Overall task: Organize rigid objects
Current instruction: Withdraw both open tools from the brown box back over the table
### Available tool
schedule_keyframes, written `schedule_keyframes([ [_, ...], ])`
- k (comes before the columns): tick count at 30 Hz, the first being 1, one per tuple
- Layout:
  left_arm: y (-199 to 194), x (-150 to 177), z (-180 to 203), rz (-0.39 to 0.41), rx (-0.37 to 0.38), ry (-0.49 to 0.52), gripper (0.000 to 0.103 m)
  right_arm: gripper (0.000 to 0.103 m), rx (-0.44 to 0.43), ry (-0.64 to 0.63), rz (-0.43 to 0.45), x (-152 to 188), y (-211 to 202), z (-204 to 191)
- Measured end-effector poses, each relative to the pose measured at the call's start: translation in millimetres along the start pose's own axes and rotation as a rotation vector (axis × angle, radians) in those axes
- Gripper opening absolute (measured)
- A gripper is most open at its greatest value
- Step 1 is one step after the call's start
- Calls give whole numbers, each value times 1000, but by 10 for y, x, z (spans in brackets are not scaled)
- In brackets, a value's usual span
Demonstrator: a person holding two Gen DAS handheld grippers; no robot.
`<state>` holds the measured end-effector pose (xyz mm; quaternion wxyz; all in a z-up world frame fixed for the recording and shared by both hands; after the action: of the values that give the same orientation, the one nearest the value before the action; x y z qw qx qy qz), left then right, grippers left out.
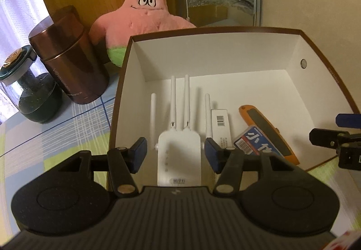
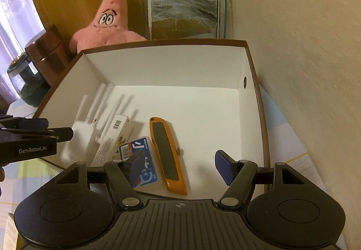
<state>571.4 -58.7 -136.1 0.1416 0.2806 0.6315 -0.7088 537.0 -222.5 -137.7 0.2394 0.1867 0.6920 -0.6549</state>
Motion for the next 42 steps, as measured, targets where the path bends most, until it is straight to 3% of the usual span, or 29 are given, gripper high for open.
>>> schedule_keyframes([
  [22,-832,138,283,81,49,-16,53,69,-58,4,90,158,-710,-143],
  [31,-1291,498,327,110,62,-40,53,69,-101,-38,122,396,-1069,-294],
  [42,-1773,1078,262,109,38,-74,53,69,-191,-110,84,905,-1323,-571],
])
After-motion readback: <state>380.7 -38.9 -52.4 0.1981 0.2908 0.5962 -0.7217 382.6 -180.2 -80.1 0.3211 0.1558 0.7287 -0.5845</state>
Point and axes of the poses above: each gripper's, at about its wrist camera, not at the fingertips, and y roughly the way its jaws point, z to its right, x to its underside, the point moved 10 cm from there along y, roughly the way its jaws point, and after that the axes turned 9 degrees about x, right-handed, at the moved point
